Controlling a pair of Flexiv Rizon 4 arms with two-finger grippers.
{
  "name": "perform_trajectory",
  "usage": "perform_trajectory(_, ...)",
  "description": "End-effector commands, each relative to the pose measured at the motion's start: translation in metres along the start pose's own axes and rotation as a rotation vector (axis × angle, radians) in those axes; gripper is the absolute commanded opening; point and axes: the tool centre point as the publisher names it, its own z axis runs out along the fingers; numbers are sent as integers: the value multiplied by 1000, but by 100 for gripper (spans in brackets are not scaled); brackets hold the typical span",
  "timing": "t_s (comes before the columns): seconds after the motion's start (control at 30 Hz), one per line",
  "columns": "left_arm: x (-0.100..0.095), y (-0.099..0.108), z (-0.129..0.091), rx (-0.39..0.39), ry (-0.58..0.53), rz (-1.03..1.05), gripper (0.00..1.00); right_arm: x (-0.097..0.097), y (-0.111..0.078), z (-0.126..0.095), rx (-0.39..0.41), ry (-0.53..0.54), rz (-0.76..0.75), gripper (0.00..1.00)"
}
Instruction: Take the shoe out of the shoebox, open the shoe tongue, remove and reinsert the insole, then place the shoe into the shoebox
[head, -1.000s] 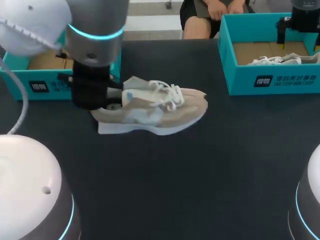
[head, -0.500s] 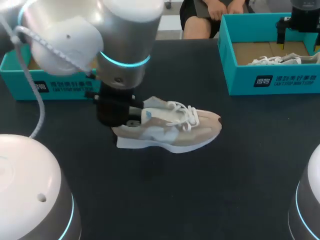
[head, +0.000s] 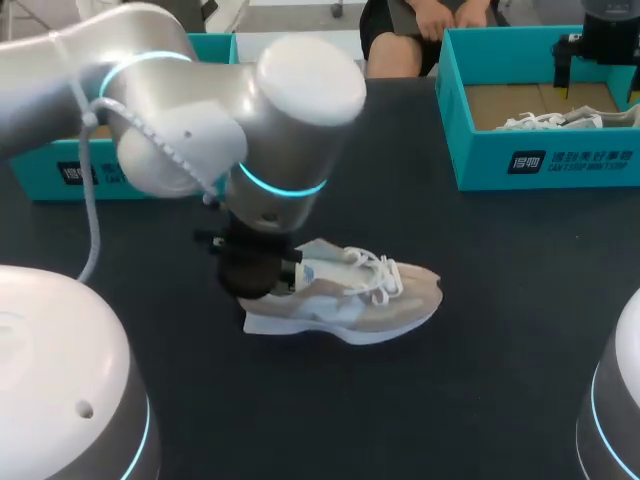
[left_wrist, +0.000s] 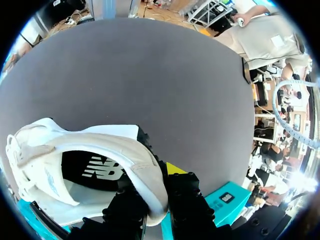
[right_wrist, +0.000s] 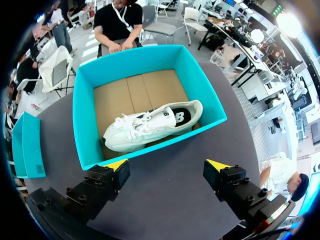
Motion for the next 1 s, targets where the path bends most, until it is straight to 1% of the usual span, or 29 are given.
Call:
perform_trajectory(0.03,-8,-4,13,14,21,-14,0,-1,-1,0,-1,1,0,100)
perform_trajectory(0.2,-7,-6,28,25,37,-85,0,-1,-1,0,-1,1,0,100)
perform_trajectory(0.3,-11,-8,35,43,41,-61,0,-1,-1,0,-1,1,0,100)
perform_trajectory(0.47,-19,-7,46,47,30,-41,0,-1,-1,0,-1,1,0,100)
perform_trajectory(0.73,-24,-7,63,41,59,-56,0,-1,-1,0,-1,1,0,100)
perform_trajectory(0.87,-24,-10,68,42,75,-76,1,-1,-1,0,-1,1,0,100)
perform_trajectory(0.9,-24,-10,68,44,74,-81,27,-1,-1,0,-1,1,0,100)
perform_trajectory(0.93,-24,-11,68,48,72,-80,42,-1,-1,0,-1,1,0,100)
perform_trajectory(0.97,-24,-12,67,48,70,-78,49,-1,-1,0,-1,1,0,100)
perform_trajectory(1.0,-23,-13,66,49,64,-79,76,-1,-1,0,-1,1,0,100)
